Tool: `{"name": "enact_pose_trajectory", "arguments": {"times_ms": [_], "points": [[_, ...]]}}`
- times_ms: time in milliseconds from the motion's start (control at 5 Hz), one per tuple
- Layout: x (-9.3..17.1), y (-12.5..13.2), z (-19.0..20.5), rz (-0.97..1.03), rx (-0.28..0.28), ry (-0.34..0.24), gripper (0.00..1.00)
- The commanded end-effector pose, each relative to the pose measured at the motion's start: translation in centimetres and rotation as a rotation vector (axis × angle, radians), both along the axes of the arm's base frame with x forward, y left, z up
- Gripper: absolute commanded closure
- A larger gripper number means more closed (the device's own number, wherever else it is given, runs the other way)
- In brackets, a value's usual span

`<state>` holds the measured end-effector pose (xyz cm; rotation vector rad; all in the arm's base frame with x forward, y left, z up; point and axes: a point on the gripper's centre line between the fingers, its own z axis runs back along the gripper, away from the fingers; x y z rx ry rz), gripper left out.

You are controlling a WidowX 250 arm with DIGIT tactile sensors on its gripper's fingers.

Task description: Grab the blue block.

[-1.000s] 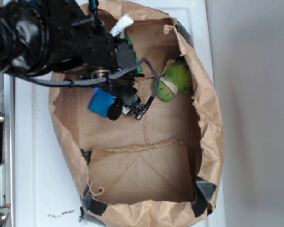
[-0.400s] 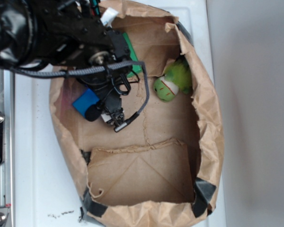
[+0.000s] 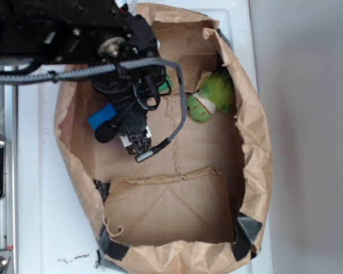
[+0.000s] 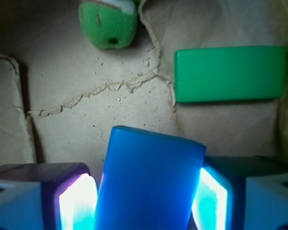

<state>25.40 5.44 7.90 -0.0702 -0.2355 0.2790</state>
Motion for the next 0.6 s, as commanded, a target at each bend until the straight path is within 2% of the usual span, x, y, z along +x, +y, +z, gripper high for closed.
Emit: {"name": "enact_pose_trajectory", "arguments": {"times_ms": [0,200,400], "points": [[0.4,-3.3,3.2,-0.156,0.14,-0.12,1.0],[0.5,-4.4,3.6,-0.187,0.206,-0.095,1.0],[1.0,-5.1,4.4,-0.209,0.199,-0.082,1.0]]}}
